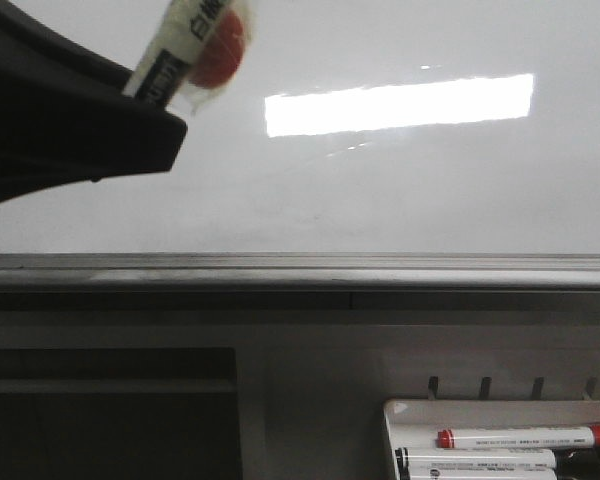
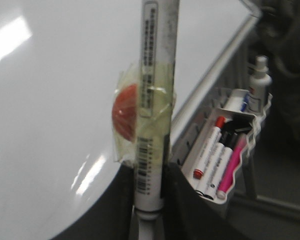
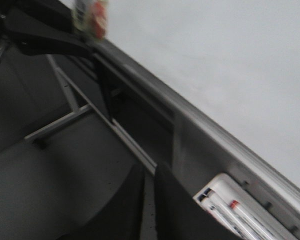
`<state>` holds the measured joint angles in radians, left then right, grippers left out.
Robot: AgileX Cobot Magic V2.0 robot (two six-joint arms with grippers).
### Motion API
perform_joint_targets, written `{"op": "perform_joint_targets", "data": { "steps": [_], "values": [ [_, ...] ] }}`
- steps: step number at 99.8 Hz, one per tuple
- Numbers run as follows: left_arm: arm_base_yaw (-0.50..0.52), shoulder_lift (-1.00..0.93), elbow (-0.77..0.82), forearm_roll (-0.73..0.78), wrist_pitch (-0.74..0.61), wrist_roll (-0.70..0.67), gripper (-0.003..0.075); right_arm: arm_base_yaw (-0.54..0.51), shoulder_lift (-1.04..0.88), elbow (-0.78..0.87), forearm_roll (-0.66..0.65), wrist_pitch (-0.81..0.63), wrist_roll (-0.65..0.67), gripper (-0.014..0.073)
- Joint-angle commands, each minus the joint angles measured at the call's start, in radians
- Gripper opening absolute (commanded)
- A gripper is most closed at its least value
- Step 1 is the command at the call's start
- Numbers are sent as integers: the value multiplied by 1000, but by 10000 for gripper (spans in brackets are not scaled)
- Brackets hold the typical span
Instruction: Write number 2 on whiteboard
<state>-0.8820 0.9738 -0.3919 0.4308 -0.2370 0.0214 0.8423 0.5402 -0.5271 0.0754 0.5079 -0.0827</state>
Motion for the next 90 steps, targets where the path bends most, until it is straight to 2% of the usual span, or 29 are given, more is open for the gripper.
{"op": "perform_joint_targets", "data": {
  "steps": [1, 8, 15, 29, 52, 69, 90],
  "values": [
    [-42, -37, -26, 104, 9, -7, -20, 100, 60, -49, 5, -122, -35, 197],
    [-60, -51, -26, 118, 62, -5, -20, 170, 113, -55, -4, -167, -38, 325],
    [-62, -67, -26, 151, 101, -5, -20, 210, 172, -61, -6, -224, -38, 393],
    [-62, -106, -26, 225, 155, -4, -20, 226, 277, -78, -6, -332, -38, 393],
    [-70, -180, -8, 231, 178, 2, -20, 226, 392, -127, -13, -413, -38, 393],
    [-108, -187, 16, 312, 182, 4, -20, 226, 437, -169, -15, -432, -38, 393],
    [-126, -187, 16, 314, 182, 4, -20, 226, 468, -182, -15, -480, -38, 386]
  ]
}}
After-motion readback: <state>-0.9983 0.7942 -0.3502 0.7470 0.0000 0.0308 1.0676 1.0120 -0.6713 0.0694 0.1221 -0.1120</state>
